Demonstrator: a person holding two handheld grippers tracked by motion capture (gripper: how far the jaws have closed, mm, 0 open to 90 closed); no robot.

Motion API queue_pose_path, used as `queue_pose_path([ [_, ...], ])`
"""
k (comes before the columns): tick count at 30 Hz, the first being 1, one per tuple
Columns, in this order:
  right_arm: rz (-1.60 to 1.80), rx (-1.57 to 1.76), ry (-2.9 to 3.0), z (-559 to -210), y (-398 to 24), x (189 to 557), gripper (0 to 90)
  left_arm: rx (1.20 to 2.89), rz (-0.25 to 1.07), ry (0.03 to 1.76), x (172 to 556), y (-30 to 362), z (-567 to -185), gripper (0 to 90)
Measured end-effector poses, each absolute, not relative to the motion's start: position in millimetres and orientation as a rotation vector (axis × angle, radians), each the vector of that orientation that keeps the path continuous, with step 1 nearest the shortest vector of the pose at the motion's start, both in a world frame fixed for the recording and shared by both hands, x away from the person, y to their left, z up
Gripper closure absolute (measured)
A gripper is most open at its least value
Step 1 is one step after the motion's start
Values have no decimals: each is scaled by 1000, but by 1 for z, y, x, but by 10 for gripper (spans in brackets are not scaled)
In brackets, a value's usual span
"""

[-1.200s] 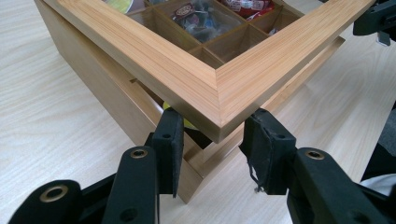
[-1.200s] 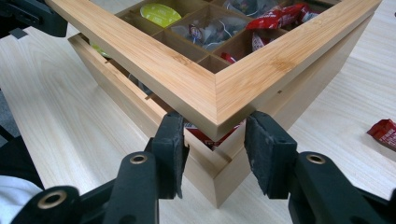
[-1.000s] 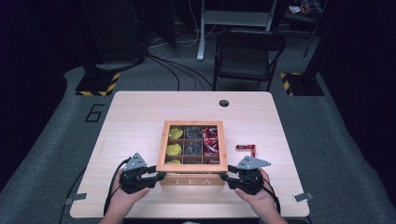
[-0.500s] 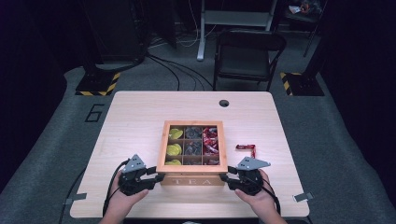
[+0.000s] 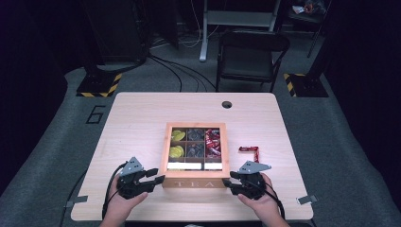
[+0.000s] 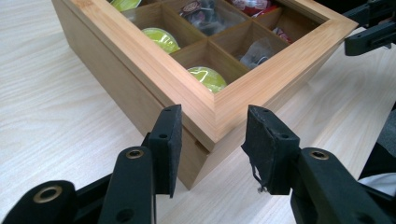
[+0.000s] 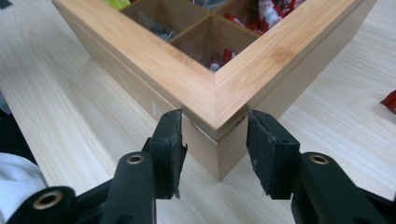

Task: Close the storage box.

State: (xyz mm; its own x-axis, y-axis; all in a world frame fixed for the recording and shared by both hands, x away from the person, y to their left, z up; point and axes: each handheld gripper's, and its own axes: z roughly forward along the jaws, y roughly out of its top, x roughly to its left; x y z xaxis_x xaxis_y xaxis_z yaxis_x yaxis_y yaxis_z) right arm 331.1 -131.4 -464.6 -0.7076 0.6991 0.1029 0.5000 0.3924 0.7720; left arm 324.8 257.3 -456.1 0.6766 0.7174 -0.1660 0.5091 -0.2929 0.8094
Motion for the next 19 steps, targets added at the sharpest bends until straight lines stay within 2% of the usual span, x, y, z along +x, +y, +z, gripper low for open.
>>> queue_pose_path([
  [8,1283,1100,2356,-459,-141,332,546,1945,303,952,327,261,-453,543],
  [14,1333,1082,2316,-449,-146,331,524,1908,317,995,329,269,-451,498],
  [19,1338,1104,2266,-446,-153,335,459,1887,346,1014,335,275,-449,451],
])
